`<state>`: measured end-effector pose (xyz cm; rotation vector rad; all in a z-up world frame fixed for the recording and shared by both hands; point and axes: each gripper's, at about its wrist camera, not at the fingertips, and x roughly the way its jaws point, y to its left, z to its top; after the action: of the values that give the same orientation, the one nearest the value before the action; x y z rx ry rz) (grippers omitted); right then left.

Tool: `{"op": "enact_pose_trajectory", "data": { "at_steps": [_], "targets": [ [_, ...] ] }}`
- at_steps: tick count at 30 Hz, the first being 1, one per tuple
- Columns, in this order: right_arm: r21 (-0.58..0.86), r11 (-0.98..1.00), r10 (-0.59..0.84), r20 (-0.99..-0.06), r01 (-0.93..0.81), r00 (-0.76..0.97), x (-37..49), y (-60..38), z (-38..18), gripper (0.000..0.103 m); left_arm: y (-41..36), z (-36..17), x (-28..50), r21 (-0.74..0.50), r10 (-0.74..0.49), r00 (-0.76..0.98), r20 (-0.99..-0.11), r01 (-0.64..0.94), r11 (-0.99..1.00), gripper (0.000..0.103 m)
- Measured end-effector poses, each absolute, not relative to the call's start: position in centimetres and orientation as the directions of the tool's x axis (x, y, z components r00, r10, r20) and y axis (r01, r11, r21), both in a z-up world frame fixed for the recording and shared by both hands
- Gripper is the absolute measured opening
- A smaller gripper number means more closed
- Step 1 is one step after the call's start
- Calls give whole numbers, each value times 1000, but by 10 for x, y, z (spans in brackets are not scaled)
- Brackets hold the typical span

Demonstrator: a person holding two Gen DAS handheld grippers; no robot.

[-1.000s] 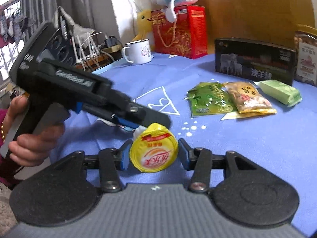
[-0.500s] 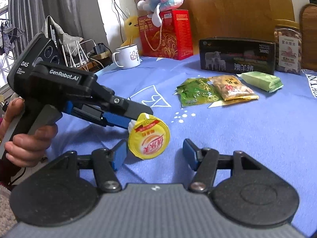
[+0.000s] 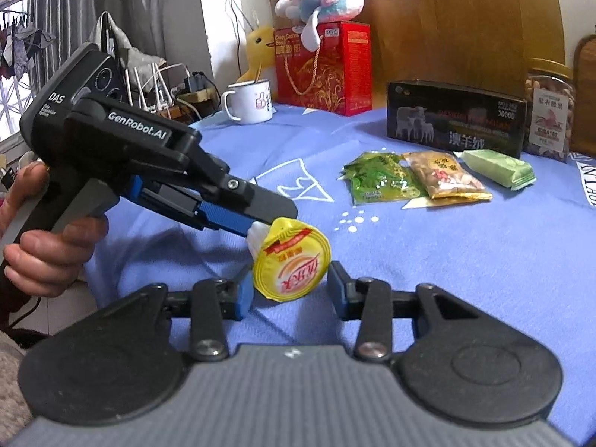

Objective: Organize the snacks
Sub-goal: 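Grasp the yellow jelly cup with the right gripper, then carry the jelly cup with the right gripper and drop it into the tin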

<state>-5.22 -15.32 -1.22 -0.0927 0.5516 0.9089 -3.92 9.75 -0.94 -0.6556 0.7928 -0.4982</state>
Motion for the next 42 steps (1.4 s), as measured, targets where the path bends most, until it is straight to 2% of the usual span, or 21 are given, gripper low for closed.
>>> {"op": "enact_pose_trajectory", "data": {
  "at_steps": [16, 26, 36, 41, 42],
  "targets": [
    [145, 668, 697, -464, -730, 546, -6, -152, 6, 44, 89, 20, 17, -656, -617, 618, -488, 207, 726, 37],
    [99, 682, 695, -395, -724, 601, 60, -147, 37, 44, 85, 64, 86, -596, -568, 685, -457, 237, 767, 37],
    [64, 715, 670, -345, -696, 657, 144, -126, 62, 44, 86, 95, 175, -508, -482, 759, -437, 234, 829, 37],
    [41, 742, 639, -345, -669, 688, 179, -106, 57, 46, 84, 91, 211, -424, -384, 805, -453, 184, 887, 42],
    [28, 748, 626, -360, -663, 691, 186, -101, 54, 49, 82, 87, 216, -411, -363, 808, -464, 167, 896, 42]
  ]
}}
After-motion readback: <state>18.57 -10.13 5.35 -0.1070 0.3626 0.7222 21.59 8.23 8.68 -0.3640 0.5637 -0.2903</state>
